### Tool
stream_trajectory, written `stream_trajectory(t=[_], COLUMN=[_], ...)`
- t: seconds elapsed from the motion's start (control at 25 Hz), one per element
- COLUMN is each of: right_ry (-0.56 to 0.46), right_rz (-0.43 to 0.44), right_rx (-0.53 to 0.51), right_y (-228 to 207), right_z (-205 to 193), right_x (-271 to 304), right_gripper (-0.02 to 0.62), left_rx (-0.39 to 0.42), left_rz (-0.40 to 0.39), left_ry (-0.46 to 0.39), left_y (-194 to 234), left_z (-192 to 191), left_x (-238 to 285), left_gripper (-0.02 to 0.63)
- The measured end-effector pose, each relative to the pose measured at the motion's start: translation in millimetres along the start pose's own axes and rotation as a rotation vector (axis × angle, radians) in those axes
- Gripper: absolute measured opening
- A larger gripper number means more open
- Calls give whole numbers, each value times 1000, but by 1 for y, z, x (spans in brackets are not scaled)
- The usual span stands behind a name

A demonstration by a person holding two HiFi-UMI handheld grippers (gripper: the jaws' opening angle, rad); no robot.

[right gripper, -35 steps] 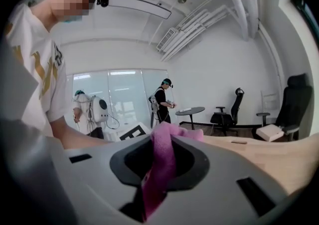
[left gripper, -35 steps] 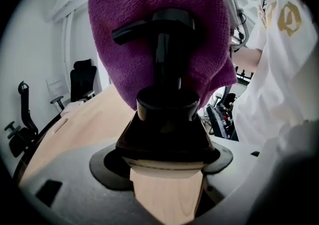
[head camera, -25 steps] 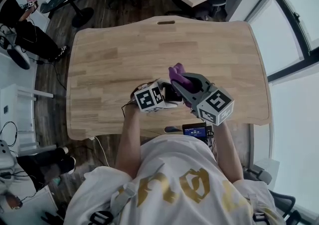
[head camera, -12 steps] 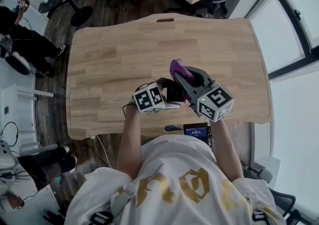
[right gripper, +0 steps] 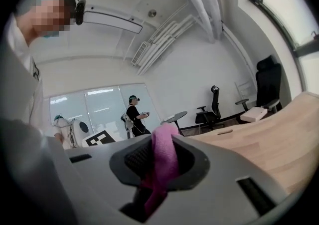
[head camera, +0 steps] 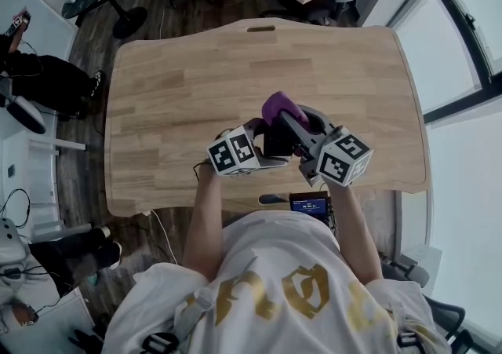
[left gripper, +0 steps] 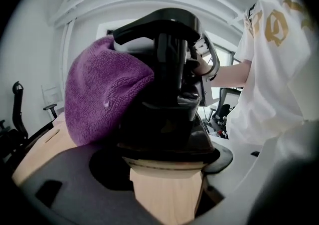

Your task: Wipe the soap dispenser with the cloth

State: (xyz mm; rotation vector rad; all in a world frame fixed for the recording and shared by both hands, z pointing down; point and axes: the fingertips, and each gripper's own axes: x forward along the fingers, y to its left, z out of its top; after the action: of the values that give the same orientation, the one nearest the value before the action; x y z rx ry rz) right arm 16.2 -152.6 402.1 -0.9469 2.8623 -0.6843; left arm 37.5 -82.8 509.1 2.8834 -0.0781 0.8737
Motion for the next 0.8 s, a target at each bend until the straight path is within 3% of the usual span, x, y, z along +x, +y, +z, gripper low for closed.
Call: stream_trajectory(t=[0.16, 0.44, 0.8], right_ry=[-59, -70, -16], right_rz=[96, 303, 298], right_rx=[105, 191, 156], right_y=[8, 32, 33], right_z=[1, -1, -12], right_x=[-7, -14, -14], right_gripper=[54, 54, 54], left_rx=[-28, -45, -60], left_rz=[0, 18, 1], left_ry=[-30, -47, -22], left_y=[0, 5, 0], left_z=[1, -3, -14], left_x=[-3, -9, -7], left_gripper=[341, 341, 341])
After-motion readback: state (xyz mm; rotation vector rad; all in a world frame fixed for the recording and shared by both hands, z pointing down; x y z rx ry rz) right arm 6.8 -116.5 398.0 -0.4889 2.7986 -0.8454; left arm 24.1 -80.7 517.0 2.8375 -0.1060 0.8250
